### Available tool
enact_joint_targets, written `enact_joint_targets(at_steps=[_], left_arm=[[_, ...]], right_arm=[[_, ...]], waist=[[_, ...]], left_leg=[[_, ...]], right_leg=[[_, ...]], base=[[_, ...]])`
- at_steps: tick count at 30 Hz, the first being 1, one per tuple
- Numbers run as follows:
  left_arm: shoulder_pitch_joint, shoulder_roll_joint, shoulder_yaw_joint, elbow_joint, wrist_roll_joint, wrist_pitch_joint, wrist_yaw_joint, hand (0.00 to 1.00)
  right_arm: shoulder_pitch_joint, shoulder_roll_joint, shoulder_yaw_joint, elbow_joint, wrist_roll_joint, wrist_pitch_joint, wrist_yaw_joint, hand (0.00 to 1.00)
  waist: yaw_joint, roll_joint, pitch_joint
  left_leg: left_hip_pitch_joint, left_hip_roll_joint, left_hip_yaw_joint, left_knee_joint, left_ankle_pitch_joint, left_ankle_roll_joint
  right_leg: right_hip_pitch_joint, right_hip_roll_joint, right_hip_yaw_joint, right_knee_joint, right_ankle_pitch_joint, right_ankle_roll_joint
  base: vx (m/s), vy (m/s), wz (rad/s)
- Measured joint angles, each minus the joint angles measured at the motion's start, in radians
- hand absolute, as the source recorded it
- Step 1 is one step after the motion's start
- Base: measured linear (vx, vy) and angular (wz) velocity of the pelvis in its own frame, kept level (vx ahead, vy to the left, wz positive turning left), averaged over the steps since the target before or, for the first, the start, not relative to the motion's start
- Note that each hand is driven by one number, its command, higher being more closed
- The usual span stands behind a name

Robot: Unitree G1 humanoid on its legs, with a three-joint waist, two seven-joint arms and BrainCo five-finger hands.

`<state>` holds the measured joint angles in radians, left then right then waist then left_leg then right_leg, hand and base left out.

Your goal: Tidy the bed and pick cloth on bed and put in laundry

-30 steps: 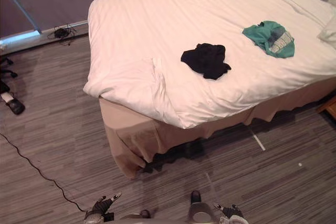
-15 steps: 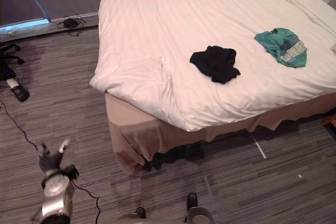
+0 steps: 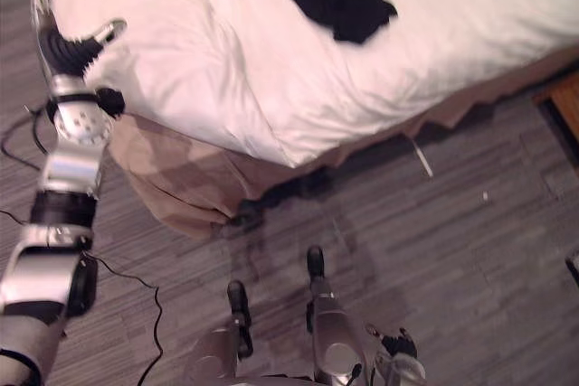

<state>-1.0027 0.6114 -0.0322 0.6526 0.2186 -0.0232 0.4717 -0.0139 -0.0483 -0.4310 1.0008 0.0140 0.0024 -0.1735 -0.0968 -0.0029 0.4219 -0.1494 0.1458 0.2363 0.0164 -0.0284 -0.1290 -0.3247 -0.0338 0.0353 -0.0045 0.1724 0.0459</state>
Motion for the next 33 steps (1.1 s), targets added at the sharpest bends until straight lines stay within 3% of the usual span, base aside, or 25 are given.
enact_joint_targets(at_steps=[1,2,6,9,13,18,19,20,23,27,29,30,33], left_arm=[[-0.030,0.004,-0.015,0.031,0.003,0.004,-0.008,0.00],[-0.093,0.006,-0.052,0.100,0.016,0.016,-0.021,1.00],[-0.242,0.009,-0.140,0.264,0.079,0.027,-0.088,1.00],[-0.243,0.009,-0.098,0.278,0.158,0.039,-0.121,1.00],[-0.249,-0.003,-0.035,0.288,0.187,0.053,-0.193,1.00],[-0.131,-0.047,-0.034,0.262,0.215,0.063,-0.234,1.00],[-0.015,-0.050,-0.023,0.183,0.217,0.062,-0.236,1.00],[0.029,-0.052,-0.011,0.148,0.217,0.061,-0.237,0.00],[0.237,-0.083,0.055,0.008,0.214,0.061,-0.235,0.00],[0.638,-0.208,0.176,-0.171,0.179,0.071,-0.222,0.00],[0.766,-0.257,0.215,-0.198,0.145,0.071,-0.214,0.00],[0.851,-0.296,0.237,-0.204,0.136,0.072,-0.211,0.00],[0.984,-0.385,0.250,-0.187,0.130,0.080,-0.213,0.00]], right_arm=[[-0.002,0.000,0.007,-0.003,0.007,-0.001,0.000,0.00],[-0.003,0.001,0.023,-0.004,0.026,-0.007,-0.001,0.00],[-0.024,0.015,0.080,-0.018,0.091,-0.035,-0.003,0.00],[-0.023,0.028,0.093,-0.078,0.116,-0.044,-0.006,0.00],[-0.023,0.019,0.096,-0.162,0.152,-0.044,-0.006,0.00],[-0.021,-0.046,0.091,-0.400,0.175,-0.044,-0.029,0.00],[-0.021,-0.081,0.068,-0.501,0.168,-0.044,-0.047,0.00],[-0.021,-0.092,0.058,-0.528,0.160,-0.043,-0.052,0.00],[-0.014,-0.136,0.010,-0.620,0.096,-0.030,-0.086,0.00],[-0.004,-0.232,-0.003,-0.739,-0.058,-0.014,-0.110,0.00],[-0.034,-0.252,0.010,-0.741,-0.088,-0.013,-0.109,0.00],[-0.067,-0.262,0.033,-0.742,-0.105,-0.009,-0.105,1.00],[-0.138,-0.291,0.104,-0.743,-0.147,0.007,-0.079,1.00]], waist=[[-0.002,0.001,0.009],[-0.002,0.000,0.015],[-0.014,-0.020,0.056],[0.000,-0.031,0.079],[0.003,-0.034,0.080],[0.006,-0.033,0.080],[0.001,-0.029,0.078],[0.002,-0.028,0.078],[0.005,-0.018,0.041],[0.058,0.018,-0.064],[0.065,0.026,-0.105],[0.079,0.028,-0.125],[0.115,0.028,-0.150]], left_leg=[[-0.006,-0.001,0.004,0.000,0.000,0.000],[-0.029,-0.003,0.016,0.002,0.000,0.000],[-0.091,-0.002,0.058,0.026,-0.002,0.001],[-0.103,0.028,0.102,0.090,-0.051,0.001],[-0.098,0.050,0.139,0.153,-0.069,-0.011],[-0.005,0.039,0.142,0.154,-0.085,0.016],[0.026,0.023,0.117,0.145,-0.086,0.018],[0.038,0.019,0.110,0.140,-0.086,0.020],[0.056,0.008,0.075,0.123,-0.088,0.024],[0.113,-0.006,0.046,0.090,-0.083,0.021],[0.124,-0.009,0.028,0.084,-0.079,0.020],[0.131,-0.011,0.015,0.081,-0.078,0.021],[0.147,-0.021,-0.006,0.069,-0.067,0.026]], right_leg=[[-0.009,0.000,0.004,0.000,0.002,0.000],[-0.038,0.000,0.016,0.000,0.008,0.000],[-0.107,0.000,0.051,0.003,0.018,0.004],[-0.117,0.016,0.076,0.010,0.018,0.004],[-0.101,0.022,0.091,0.038,0.018,0.004],[-0.001,0.010,0.090,0.037,0.007,0.018],[0.044,-0.005,0.076,0.030,-0.007,0.026],[0.060,-0.008,0.074,0.023,-0.007,0.027],[0.103,-0.020,0.048,-0.005,-0.007,0.027],[0.185,-0.021,0.018,-0.058,-0.001,0.030],[0.208,-0.023,-0.001,-0.073,-0.001,0.030],[0.227,-0.025,-0.013,-0.082,-0.001,0.030],[0.245,-0.036,-0.037,-0.089,-0.001,0.030]], base=[[-0.02,-0.004,-0.26],[-0.02,-0.002,-0.22],[-0.01,0.006,-0.18],[0.02,-0.015,-0.31],[0.02,-0.007,-0.08],[-0.04,0.034,0.06],[-0.09,0.028,0.18],[-0.11,0.029,0.27],[-0.05,0.013,0.26],[0.05,0.011,0.19],[0.07,0.004,0.33],[0.05,0.014,0.30],[0.00,0.021,0.27]])
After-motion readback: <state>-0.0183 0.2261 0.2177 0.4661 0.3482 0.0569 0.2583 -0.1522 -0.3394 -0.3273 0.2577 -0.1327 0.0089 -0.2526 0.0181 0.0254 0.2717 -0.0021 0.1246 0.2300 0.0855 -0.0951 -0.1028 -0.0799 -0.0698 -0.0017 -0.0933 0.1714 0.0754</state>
